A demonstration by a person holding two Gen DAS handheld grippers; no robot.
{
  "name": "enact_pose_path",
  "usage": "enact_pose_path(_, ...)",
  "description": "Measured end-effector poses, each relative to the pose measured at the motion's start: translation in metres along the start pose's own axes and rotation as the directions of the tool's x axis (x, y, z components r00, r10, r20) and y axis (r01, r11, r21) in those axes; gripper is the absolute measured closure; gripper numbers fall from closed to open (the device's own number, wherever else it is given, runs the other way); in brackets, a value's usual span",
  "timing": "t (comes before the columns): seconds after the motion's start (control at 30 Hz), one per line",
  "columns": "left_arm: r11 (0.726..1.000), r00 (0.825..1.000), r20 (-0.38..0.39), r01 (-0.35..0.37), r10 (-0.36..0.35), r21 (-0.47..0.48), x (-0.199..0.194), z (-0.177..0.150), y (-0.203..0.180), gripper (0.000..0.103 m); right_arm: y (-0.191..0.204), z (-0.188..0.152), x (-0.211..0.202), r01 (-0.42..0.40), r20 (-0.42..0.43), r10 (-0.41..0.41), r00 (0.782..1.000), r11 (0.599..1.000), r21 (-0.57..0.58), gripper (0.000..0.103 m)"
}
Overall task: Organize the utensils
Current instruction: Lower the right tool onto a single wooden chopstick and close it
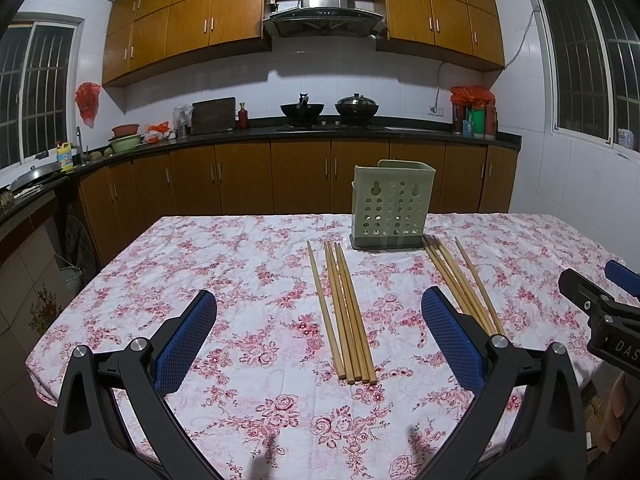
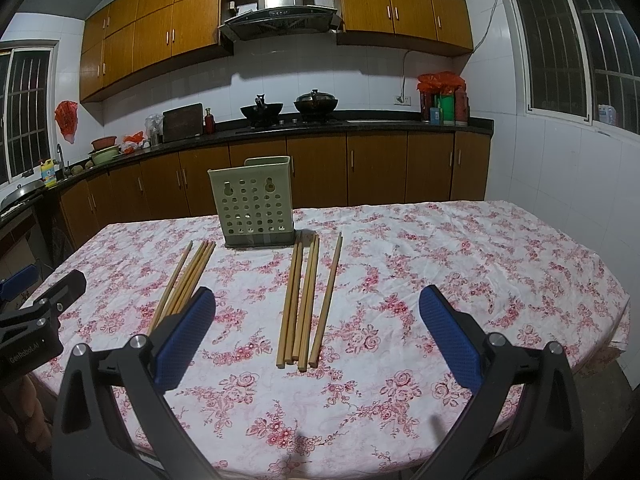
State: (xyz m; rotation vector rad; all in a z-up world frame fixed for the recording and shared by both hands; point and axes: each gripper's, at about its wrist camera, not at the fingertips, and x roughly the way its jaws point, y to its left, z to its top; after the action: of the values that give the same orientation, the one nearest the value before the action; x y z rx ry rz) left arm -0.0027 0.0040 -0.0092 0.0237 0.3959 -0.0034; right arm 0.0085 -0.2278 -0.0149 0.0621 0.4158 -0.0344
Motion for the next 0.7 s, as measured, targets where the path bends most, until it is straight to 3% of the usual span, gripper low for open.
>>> enact_pose_path(0.2,1.000,0.999,-0.046,-0.015,0.015,0.001,0.013,-0.007,0.002,0.002,-0.005,0.000,0.016,0.005,-0.043,-0.005,0.999,1.000,0.018,0.004)
enact_pose_path(0.43,0.997,0.975,-0.215,-0.065,0.056,-0.035,0.057,-0.011,0.025,0.002,-0.029,-0.004,0.061,0.055,-0.197,-0.035,0.980,0.994,0.096,0.006)
enact_pose_path(0.47,0.996,0.970,-0.233,-0.073,0.061,-0.041,0.063,-0.011,0.028,0.002,-0.032,-0.004,0.069,0.063,-0.223,-0.039,0.974,0.993,0.103,0.009)
enact_pose_path(0.5,0.996,0.967,-0.246,-0.078,0.065,-0.045,0.068,-0.012,0.031,0.004,-0.035,-0.005,0.079,0.063,-0.255,-0.032,0.966,0.992,0.113,0.019)
enact_pose_path(0.63,0.996,0.949,-0.309,-0.077,0.059,-0.047,0.090,-0.014,0.037,0.022,-0.044,-0.007,0.120,0.043,-0.380,0.027,0.925,0.984,0.175,0.048)
enact_pose_path(0.7,0.997,0.939,-0.341,-0.064,0.042,-0.053,0.101,-0.015,0.037,0.029,-0.044,-0.009,0.135,0.028,-0.412,0.057,0.909,0.980,0.198,0.056)
